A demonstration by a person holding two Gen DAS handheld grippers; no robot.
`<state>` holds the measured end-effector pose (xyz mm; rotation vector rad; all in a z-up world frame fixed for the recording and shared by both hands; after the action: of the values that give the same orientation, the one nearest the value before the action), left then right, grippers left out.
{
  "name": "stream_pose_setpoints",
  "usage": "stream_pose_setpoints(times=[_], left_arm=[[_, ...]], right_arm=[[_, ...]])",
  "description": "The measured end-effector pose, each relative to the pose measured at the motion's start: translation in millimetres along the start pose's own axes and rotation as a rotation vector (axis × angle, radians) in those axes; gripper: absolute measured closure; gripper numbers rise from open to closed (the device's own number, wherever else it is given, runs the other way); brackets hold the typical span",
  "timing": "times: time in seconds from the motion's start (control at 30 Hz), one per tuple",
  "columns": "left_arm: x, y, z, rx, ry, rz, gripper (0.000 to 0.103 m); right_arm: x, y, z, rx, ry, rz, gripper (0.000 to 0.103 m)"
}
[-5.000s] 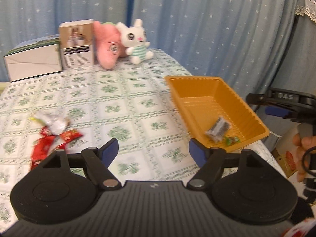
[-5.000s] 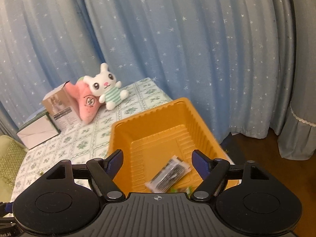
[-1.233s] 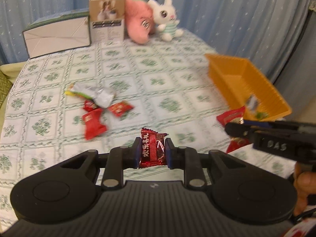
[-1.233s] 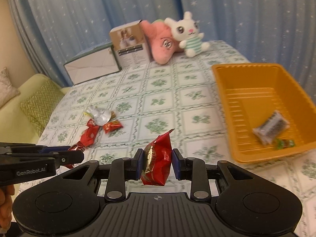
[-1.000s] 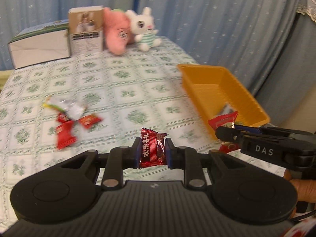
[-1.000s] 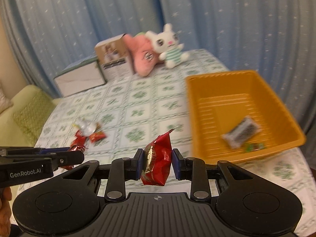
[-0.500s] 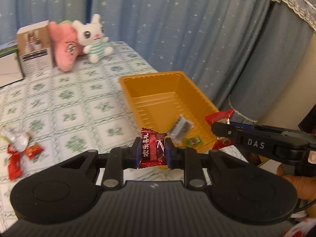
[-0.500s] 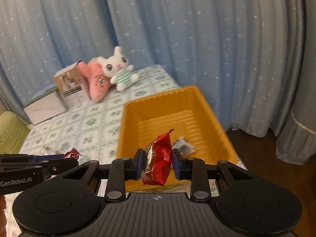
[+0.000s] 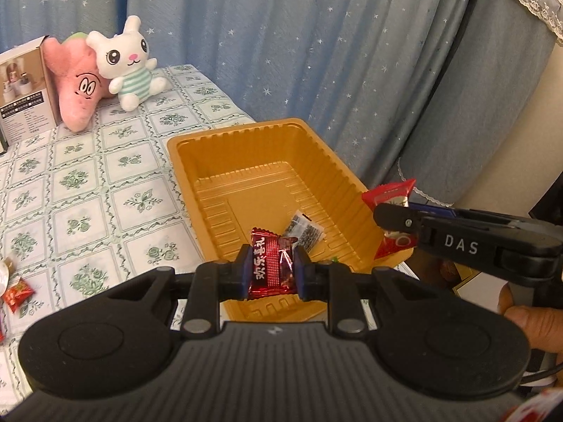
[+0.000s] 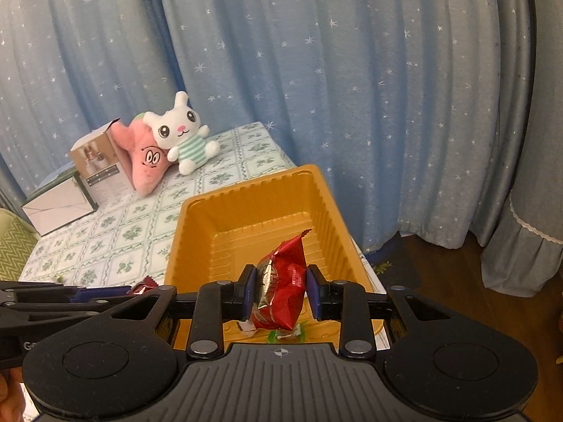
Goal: Organize snacks
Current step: 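Carry both red candies to the orange tray and release them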
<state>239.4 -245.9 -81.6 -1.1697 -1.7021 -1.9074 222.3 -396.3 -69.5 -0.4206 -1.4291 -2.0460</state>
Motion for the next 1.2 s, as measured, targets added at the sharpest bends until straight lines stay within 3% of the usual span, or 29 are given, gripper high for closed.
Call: stream_pose_setpoints(times=[0.13,0.4,0.53,0.7,0.9,0.93,0.97,1.0,1.2], left_arm=[[-12,1,-4,-0.029,0.018,-0.001,0.081],[-17,-1,10,0.006,0.026,0.005,0.076],[-10,-4,20,0.031,0.030,0.002,0.064],[-1,-9,33,0.065,0.038,-0.004,0.063],[11,-14,48,0.097,0.063,-0.012,0.048],[13,-15,50,0.097,0.069,-0.015,0.045],[16,-16,52,0.097,0.074,-0.018,0.043],[19,-17,53,0.098,0.078,-0.023,0.040],[37,-26,61,0.112,0.097,-0.040,0.033]], right_arm=[[-5,2,-4,-0.005,-0.001,0.001,0.072],[-9,1,-7,-0.011,0.005,0.004,0.072],[-13,0,-4,-0.013,0.008,0.007,0.072],[-16,2,-3,-0.012,0.015,0.006,0.072],[-24,10,-8,-0.085,0.049,-0.016,0.071],[-25,10,-10,-0.103,0.048,-0.011,0.062],[-24,11,-12,-0.115,0.047,-0.013,0.047],[-21,11,-12,-0.120,0.046,-0.022,0.042],[-5,6,-12,-0.134,0.031,-0.027,0.041]])
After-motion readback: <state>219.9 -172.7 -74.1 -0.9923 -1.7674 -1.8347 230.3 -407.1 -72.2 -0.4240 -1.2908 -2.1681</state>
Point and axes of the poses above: each gripper's, at about its wrist camera, not at the fingertips, and x roughly against the way its jaws point, z to its left, y to its top, the point moved 9 cm from there along -x, roughly the way its jaws point, and after that the axes turned 10 degrees about y, right-handed, at the moved point
